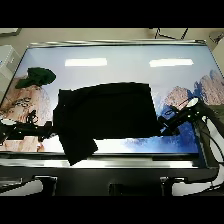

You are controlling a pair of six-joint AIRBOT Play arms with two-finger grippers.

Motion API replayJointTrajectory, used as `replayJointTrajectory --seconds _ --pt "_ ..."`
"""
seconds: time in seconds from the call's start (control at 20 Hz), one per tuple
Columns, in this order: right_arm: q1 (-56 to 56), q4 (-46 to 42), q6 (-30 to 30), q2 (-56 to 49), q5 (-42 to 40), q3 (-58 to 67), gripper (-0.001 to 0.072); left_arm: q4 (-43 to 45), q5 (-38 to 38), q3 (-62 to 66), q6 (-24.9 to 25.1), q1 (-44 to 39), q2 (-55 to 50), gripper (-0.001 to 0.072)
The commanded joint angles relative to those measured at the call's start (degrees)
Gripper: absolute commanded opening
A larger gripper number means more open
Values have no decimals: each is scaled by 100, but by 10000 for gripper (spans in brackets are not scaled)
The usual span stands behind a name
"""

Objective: Fold the clothes and pants, and hang the long-sleeved shirts on hangers.

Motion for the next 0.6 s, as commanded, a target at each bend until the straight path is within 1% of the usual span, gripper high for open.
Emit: replayJointTrajectory --seconds 0.0,0.15,0.25,0.35,0.45,0.55 --pt "361 79 24 26 -387 -70 43 -57 -142 28 -2 0 105 24" --pt "404 114 -50 435 -387 330 42 -59 -278 492 -7 2 374 23" --pt "407 42 -306 927 -466 1150 42 -216 -391 1364 -48 2 763 23" --pt "407 -181 -433 1499 -780 2433 41 -544 -236 2763 -44 0 1274 23" --pt "407 -625 -531 2114 -1530 3832 42 -850 308 4511 -39 0 1784 24" --pt "411 -1019 -767 2730 -2319 4931 42 -780 918 6148 269 0 2166 24"
